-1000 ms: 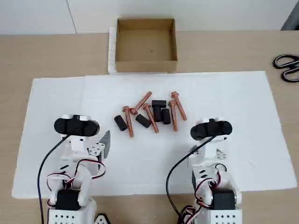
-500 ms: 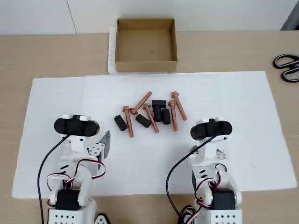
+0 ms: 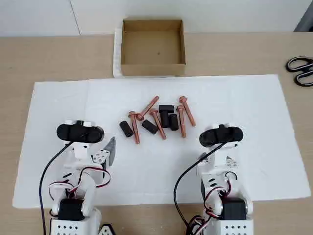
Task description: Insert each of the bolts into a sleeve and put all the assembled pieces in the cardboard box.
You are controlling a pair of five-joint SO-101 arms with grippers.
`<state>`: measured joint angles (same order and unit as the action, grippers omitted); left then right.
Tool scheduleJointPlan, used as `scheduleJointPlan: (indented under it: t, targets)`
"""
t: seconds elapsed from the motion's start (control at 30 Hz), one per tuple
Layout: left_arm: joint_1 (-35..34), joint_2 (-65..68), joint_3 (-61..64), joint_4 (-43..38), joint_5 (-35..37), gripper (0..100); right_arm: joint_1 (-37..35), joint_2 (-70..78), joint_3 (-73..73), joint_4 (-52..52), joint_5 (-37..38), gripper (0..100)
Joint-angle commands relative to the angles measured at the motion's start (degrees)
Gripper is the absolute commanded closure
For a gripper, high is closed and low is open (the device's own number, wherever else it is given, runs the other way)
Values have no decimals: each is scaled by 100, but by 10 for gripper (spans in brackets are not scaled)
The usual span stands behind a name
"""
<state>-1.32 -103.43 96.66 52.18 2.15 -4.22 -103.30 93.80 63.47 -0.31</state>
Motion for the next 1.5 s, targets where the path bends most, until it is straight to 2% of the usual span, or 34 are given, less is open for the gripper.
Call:
scheduleJointPlan:
  t: [0.0,0.87,0.93,1.1,1.17,1.3,1.47]
  targets:
    - [-26,-70,-31,-114,0,788,22,-40,-35,-119,-9,839]
    - [18,-70,-31,-141,0,788,22,-40,26,-453,26,839]
    - [9,-70,-31,-97,9,788,321,-40,-53,-760,35,839]
    - [-18,-62,-338,431,9,788,1851,-40,-642,-1349,35,838]
    - [-26,-53,-532,695,9,788,2255,-40,-941,-1429,26,838]
    - [-114,-44,-963,932,-9,788,2413,-4,-1741,-1253,35,838]
    - [-686,-35,-1789,1169,-44,788,2316,40,-2787,-901,44,838]
